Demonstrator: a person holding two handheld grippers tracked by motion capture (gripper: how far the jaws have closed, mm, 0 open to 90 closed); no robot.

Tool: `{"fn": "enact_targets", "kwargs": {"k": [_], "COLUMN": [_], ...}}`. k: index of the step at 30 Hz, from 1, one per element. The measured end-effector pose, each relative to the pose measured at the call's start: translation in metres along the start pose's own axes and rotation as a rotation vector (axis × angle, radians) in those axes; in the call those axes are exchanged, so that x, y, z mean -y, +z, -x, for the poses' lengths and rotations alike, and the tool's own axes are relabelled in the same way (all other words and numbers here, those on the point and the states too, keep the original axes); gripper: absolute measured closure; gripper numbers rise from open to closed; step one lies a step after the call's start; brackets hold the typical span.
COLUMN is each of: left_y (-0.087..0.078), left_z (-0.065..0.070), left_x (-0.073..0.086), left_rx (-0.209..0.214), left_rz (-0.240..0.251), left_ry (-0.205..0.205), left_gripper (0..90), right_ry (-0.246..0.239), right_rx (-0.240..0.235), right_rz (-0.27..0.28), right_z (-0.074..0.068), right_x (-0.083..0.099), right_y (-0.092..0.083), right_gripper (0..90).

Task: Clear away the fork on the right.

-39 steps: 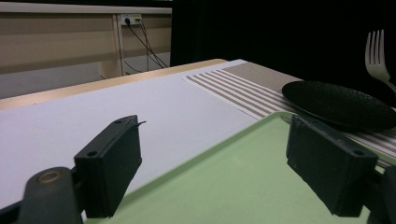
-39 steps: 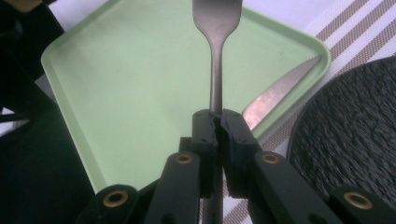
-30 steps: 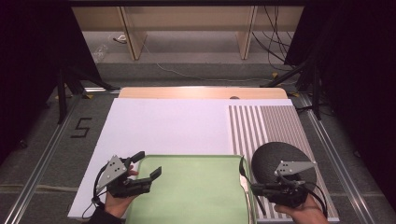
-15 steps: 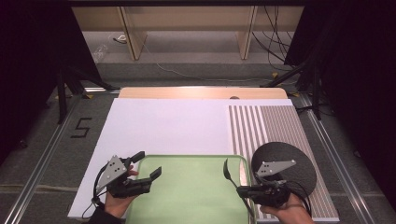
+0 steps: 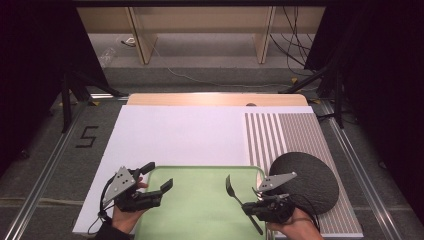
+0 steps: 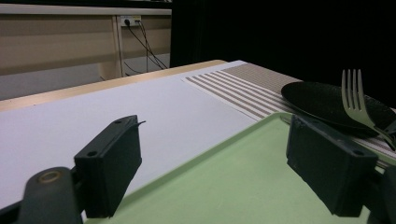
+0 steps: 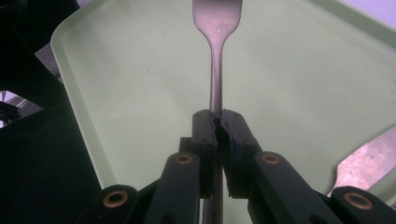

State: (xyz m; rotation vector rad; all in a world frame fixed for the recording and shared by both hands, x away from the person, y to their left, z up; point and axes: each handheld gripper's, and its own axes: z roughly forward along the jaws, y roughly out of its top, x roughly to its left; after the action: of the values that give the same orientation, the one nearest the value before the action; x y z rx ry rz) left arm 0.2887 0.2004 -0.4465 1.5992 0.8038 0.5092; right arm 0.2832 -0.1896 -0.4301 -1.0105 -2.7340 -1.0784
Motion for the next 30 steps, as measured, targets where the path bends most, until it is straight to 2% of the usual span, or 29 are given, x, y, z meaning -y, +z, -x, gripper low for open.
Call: {"fn": "enact_targets", "kwargs": {"k": [7,19,30], "left_y": [0.000,0.000,0.000], "left_z": [0.000,0.000,0.000], "left_x": [0.000,0.000,0.000], "left_rx": [-0.001,-0.001,-0.002], "left_rz": [0.002,0.001,0.000], "left_ry": [-0.001,-0.001,0.000], "left_gripper": [17.6,17.6,17.6], "right_ry": [-0.023,-0.028,-0.047], "right_rx": [0.010,0.007,0.026], "right_rz": [-0.037,-0.105,-0.203], "right_z": [-0.004,-0.009,-0.014], "right_x": [-0.004,-0.007,-0.008], "right_y": [0.009,0.021,0.030], "right_gripper": [84.6,84.6,84.6]}}
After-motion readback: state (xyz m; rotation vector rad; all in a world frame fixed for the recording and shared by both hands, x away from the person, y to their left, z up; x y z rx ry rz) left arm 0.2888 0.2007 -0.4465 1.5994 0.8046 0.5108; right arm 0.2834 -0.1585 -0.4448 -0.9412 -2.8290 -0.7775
